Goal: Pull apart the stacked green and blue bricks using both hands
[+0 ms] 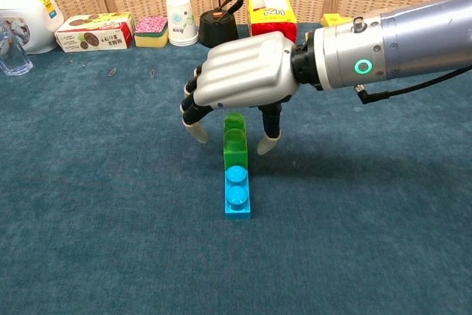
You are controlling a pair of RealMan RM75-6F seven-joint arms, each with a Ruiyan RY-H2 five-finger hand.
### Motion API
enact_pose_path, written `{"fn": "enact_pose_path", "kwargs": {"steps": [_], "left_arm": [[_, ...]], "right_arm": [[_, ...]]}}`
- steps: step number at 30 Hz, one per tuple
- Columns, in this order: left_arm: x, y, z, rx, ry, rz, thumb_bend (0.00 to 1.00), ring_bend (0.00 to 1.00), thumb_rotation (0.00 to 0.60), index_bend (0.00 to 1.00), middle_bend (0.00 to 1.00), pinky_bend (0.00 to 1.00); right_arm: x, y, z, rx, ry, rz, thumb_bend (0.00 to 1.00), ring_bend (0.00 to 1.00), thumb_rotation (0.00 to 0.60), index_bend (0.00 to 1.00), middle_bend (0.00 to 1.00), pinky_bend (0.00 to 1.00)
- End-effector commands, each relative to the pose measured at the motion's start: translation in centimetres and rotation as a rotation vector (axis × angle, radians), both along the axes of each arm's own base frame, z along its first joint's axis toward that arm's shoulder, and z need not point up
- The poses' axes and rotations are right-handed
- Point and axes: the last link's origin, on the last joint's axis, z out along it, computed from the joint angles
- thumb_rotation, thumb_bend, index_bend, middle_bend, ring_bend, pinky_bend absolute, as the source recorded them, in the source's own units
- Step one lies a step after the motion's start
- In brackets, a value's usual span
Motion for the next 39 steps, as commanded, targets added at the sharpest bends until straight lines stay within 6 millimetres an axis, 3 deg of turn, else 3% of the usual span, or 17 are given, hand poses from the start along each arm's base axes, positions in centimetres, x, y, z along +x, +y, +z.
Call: {"fn": "enact_pose_path", "kwargs": {"steps": [1,8,19,23,31,39], "left_arm": [[-0.1,0.0,0.0,-0.002,-0.003,0.000,0.16,0.02,0.514,0.10,0.12,0.19],[-0.1,-0.1,0.0,-0.003,-0.009,0.002,0.16,0.02,0.511,0.10,0.12,0.19],[-0.6,-0.4,0.2,-0.003,-0.014,0.009,0.16,0.02,0.514,0.10,0.12,0.19],[-0.6,-0.2,0.2,-0.002,-0.014,-0.001,0.16,0.02,0.511,0.10,0.12,0.19],[0.4,0.7,-0.1,-0.047,-0.007,-0.059,0.16,0.02,0.512,0.10,0.12,0.19],[3.1,2.2,-1.6,-0.171,-0.020,-0.179,0.16,0.03,0.509,0.10,0.12,0.19]], "right_arm": [[0.0,-0.1,-0.3,0.000,0.012,-0.001,0.00,0.25,0.600,0.36,0.30,0.24],[0.1,-0.3,-1.1,-0.004,0.024,-0.003,0.00,0.34,0.600,0.39,0.35,0.28],[0.6,-0.6,-2.9,0.001,-0.024,-0.019,0.02,0.61,0.600,0.63,0.59,0.57],[0.8,-0.7,-3.0,0.013,-0.077,-0.043,0.04,0.68,0.600,0.68,0.65,0.63],[0.5,-1.3,-1.1,0.015,-0.179,-0.168,0.05,0.70,0.600,0.70,0.67,0.66],[-0.8,-2.3,3.3,0.000,-0.334,-0.426,0.05,0.72,0.600,0.70,0.68,0.68]]}}
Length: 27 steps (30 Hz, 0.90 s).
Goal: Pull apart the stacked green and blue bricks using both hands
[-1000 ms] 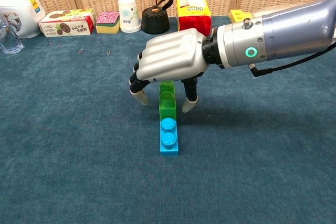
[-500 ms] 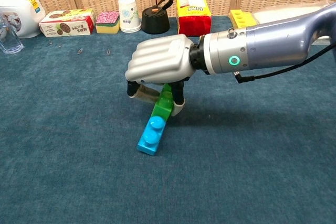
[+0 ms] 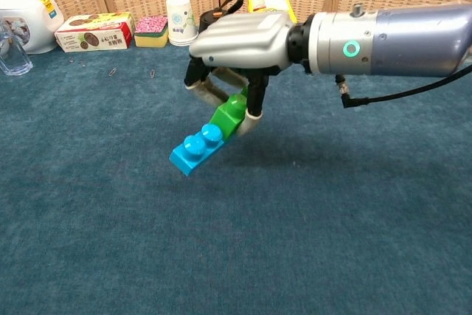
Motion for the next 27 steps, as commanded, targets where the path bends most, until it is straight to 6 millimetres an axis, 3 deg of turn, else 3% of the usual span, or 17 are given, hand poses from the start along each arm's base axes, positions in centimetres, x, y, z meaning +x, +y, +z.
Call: {"fn": "enact_pose_path", "kwargs": {"steps": [1,8,16,27], "left_arm": [[1.4,0.8,-0.8,-0.068,-0.001,-0.059,0.16,0.03,0.510,0.10,0.12,0.19],[4.6,2.6,-2.5,-0.185,-0.005,-0.179,0.16,0.11,0.512,0.11,0.12,0.24],[9.8,5.9,-5.2,-0.266,-0.095,-0.346,0.17,0.14,0.509,0.19,0.16,0.29],[13.6,9.9,-8.7,-0.277,-0.173,-0.423,0.18,0.15,0.510,0.23,0.18,0.31]], "right_arm": [[-1.2,-0.5,2.9,-0.009,-0.086,-0.159,0.05,0.72,0.600,0.70,0.68,0.68],[-3.7,0.5,7.0,0.019,-0.183,-0.411,0.05,0.72,0.600,0.70,0.68,0.68],[-6.1,2.4,10.8,0.072,-0.384,-0.730,0.05,0.73,0.600,0.70,0.68,0.70],[-7.6,4.5,13.0,0.209,-0.620,-0.995,0.05,0.75,0.600,0.70,0.68,0.71]]}}
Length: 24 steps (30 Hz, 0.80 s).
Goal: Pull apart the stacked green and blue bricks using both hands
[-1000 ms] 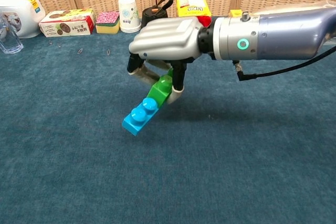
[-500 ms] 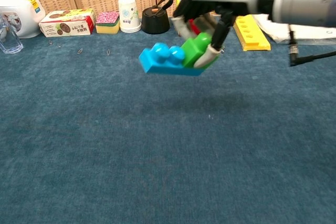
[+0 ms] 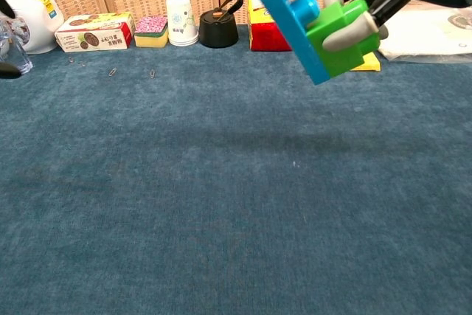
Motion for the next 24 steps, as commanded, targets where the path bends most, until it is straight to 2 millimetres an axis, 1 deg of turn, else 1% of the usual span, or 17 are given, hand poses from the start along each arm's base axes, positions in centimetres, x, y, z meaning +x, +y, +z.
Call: {"fn": "enact_pose_path", "kwargs": {"steps": [1,4,8,14,19,24], "left_arm": [[0.8,1.2,-1.1,-0.010,-0.030,-0.004,0.19,0.16,0.506,0.26,0.19,0.31],[1.6,2.1,-2.0,-0.010,-0.102,0.003,0.21,0.22,0.507,0.33,0.25,0.32],[2.7,3.3,-3.6,-0.036,-0.288,0.036,0.22,0.31,0.509,0.35,0.34,0.38],[3.2,4.8,-5.3,-0.121,-0.549,0.104,0.22,0.32,0.503,0.35,0.35,0.39],[3.3,5.7,-6.4,-0.212,-0.661,0.141,0.19,0.32,0.497,0.35,0.35,0.38],[3.7,5.8,-7.8,-0.303,-0.749,0.163,0.18,0.32,0.495,0.35,0.35,0.36]], "right_arm": [[-0.4,0.6,1.0,0.029,-0.107,-0.084,0.05,0.75,0.600,0.70,0.68,0.71],[-0.5,0.9,1.4,0.052,-0.176,-0.119,0.05,0.75,0.600,0.70,0.68,0.72],[-0.5,1.2,1.8,0.060,-0.245,-0.139,0.05,0.75,0.600,0.70,0.68,0.72],[-0.1,1.4,1.9,0.083,-0.366,-0.180,0.05,0.75,0.600,0.70,0.68,0.72],[0.4,1.4,2.1,0.056,-0.453,-0.185,0.05,0.75,0.600,0.70,0.68,0.72],[0.6,1.5,2.0,0.042,-0.509,-0.187,0.05,0.75,0.600,0.70,0.68,0.72]]}}
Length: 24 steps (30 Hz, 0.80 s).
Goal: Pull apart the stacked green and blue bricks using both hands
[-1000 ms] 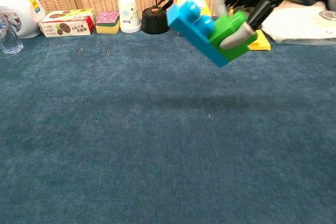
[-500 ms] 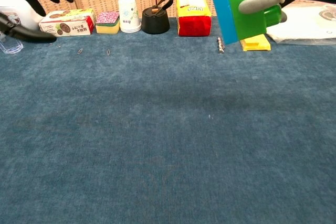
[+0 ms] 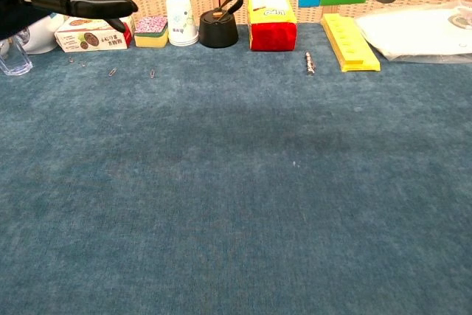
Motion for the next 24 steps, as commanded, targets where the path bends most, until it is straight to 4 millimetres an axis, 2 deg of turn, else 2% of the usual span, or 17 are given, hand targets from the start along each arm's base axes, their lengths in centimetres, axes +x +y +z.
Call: {"fn": "enact_pose_path", "kwargs": {"steps": [1,8,17,24], "left_arm": [[0.7,0.3,-1.6,-0.093,-0.103,0.005,0.18,0.32,0.497,0.35,0.35,0.36],[2.3,0.3,-3.6,-0.241,-0.255,0.014,0.17,0.26,0.488,0.35,0.34,0.32],[5.0,0.5,-4.6,-0.317,-0.350,-0.031,0.16,0.21,0.490,0.35,0.29,0.31],[6.6,0.3,-5.5,-0.347,-0.363,-0.072,0.27,0.17,0.488,0.35,0.25,0.30]], "right_arm": [[0.2,0.0,0.0,-0.015,-0.048,-0.012,0.05,0.75,0.600,0.70,0.68,0.72],[0.4,0.4,-0.7,-0.055,-0.081,0.004,0.05,0.75,0.600,0.70,0.68,0.72],[0.2,1.2,-1.8,-0.092,-0.052,0.052,0.05,0.75,0.600,0.70,0.68,0.72],[0.5,1.0,-2.0,-0.105,-0.037,0.082,0.05,0.75,0.600,0.70,0.68,0.72]]}}
